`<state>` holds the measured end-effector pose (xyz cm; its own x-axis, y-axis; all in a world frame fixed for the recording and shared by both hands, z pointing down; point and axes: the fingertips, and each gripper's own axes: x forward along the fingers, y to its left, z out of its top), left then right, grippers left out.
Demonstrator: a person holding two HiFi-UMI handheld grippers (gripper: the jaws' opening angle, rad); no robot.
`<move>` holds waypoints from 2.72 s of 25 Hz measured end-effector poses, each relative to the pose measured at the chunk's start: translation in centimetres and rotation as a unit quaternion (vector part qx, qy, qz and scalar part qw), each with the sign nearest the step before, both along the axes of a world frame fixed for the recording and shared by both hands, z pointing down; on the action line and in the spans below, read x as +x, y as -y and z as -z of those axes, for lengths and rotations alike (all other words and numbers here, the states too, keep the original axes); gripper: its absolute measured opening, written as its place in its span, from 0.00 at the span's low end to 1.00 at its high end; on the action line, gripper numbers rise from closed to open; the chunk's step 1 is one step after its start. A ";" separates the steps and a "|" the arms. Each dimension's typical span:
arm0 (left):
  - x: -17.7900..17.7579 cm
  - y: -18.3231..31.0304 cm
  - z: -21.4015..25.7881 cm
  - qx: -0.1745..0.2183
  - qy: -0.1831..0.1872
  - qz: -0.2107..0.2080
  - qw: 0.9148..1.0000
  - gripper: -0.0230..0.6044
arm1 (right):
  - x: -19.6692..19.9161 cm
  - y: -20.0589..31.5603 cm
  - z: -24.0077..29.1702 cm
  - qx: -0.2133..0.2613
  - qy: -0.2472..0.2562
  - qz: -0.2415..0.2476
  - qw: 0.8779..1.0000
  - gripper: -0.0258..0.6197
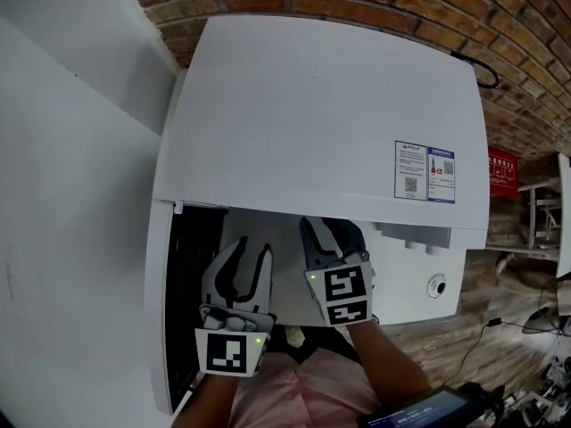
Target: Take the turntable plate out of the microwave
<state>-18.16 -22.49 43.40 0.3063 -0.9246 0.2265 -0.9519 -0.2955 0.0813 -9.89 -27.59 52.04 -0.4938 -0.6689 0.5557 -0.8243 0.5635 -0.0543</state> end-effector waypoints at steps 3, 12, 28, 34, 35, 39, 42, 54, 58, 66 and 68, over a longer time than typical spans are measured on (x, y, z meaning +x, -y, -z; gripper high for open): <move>0.2 -0.2 0.6 0.007 0.002 -0.002 1.000 0.24 | 0.0 -0.5 0.1 0.004 0.003 0.005 1.000 0.23; 0.4 -0.8 1.4 0.023 0.013 -0.006 1.000 0.24 | 4.0 -3.0 -0.1 -0.090 0.245 -0.127 0.957 0.31; 0.5 -1.4 2.4 0.026 0.041 -0.008 0.999 0.24 | 1.9 -1.3 -1.7 -0.222 0.529 -0.171 0.801 0.14; 1.3 -1.3 2.3 0.033 0.036 -0.015 0.999 0.24 | 1.6 -4.1 -1.2 -0.220 0.540 -0.149 0.799 0.14; 1.5 -1.3 2.3 0.036 0.034 -0.017 0.999 0.24 | 1.5 -4.4 -1.2 -0.217 0.539 -0.143 0.801 0.14; 1.7 -1.3 2.4 0.037 0.033 -0.022 0.998 0.24 | 1.6 -3.0 -1.2 -0.198 0.554 -0.114 0.801 0.28; 1.3 -1.3 2.6 0.038 0.035 -0.018 0.999 0.24 | 2.0 -0.9 -2.1 -0.202 0.574 -0.116 0.785 0.34; 1.3 -1.4 2.3 0.034 0.032 -0.015 0.999 0.24 | 1.2 -3.0 -1.9 -0.211 0.584 -0.118 0.775 0.11; 1.3 -1.5 2.3 0.033 0.031 -0.015 0.999 0.24 | 1.1 -4.9 -2.4 -0.221 0.594 -0.110 0.766 0.11; 0.4 -1.6 2.1 0.032 0.032 -0.008 0.999 0.24 | 0.4 -2.4 -1.5 -0.194 0.642 -0.080 0.737 0.23; -0.1 -1.6 2.1 0.031 0.033 -0.004 0.999 0.24 | 0.0 -1.3 -1.4 -0.193 0.638 -0.078 0.741 0.23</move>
